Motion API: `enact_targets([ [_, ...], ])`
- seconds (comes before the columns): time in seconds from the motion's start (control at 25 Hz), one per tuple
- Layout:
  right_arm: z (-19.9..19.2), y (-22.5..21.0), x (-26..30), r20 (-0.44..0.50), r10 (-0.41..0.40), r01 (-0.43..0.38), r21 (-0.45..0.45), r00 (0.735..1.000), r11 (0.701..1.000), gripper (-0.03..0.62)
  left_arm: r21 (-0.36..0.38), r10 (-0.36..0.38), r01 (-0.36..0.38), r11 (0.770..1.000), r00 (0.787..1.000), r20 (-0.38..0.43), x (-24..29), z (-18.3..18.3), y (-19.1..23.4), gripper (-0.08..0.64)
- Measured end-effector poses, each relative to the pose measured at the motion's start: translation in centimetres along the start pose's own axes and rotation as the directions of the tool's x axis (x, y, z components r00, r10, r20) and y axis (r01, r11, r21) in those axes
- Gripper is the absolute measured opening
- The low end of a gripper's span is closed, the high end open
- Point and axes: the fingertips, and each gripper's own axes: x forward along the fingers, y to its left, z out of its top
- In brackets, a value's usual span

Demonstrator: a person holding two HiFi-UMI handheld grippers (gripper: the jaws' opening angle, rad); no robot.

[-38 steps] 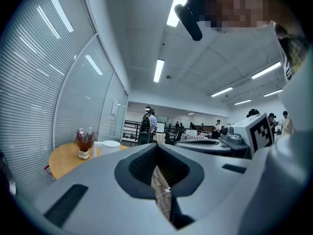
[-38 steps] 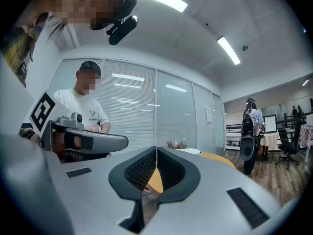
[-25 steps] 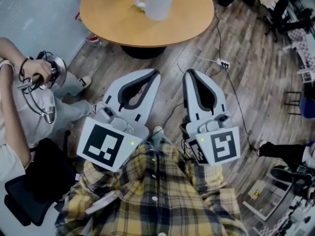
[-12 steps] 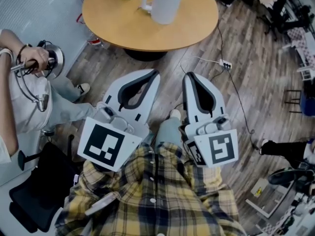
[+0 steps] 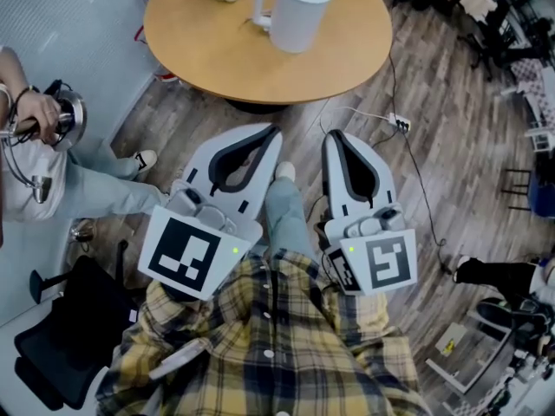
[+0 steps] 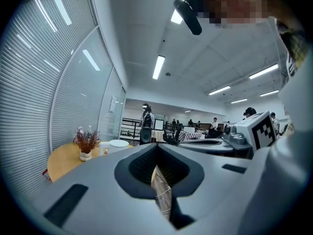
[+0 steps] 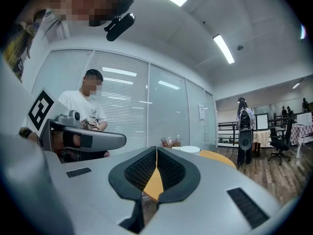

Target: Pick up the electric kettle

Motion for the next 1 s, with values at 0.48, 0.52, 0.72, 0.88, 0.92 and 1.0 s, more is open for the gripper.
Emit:
enact_targets([
  [0.48,1.9,-7.2,9.8,0.004,0.076,-0.076,-0.019,0.997,0.997,0.035,0.023,0.066,-0.066,0.998,0.998,0.021,9.6,3.0,6.0,0.003],
  [0.52,2.1,-7.7,10.9,0.004,0.086,-0.085,-0.022,0.996,0.996,0.035,0.022,0.075,-0.076,0.997,0.997,0.023,10.4,3.2,6.7,0.003],
  [0.72,3.3,-11.3,15.3,0.010,0.120,-0.120,-0.029,0.993,0.992,0.035,0.018,0.114,-0.115,0.993,0.993,0.028,14.9,4.4,9.4,0.003],
  [0.88,3.6,-13.8,18.2,0.005,0.138,-0.137,-0.037,0.990,0.990,0.035,0.016,0.140,-0.141,0.990,0.990,0.032,18.2,5.2,11.6,0.003],
  [0.92,3.6,-14.3,18.7,0.004,0.141,-0.140,-0.039,0.990,0.989,0.035,0.016,0.146,-0.147,0.989,0.989,0.035,18.7,5.2,12.0,0.003],
  [1.0,3.3,-15.1,19.5,0.004,0.146,-0.146,-0.042,0.989,0.988,0.035,0.016,0.155,-0.156,0.988,0.987,0.038,19.6,5.0,12.6,0.003],
])
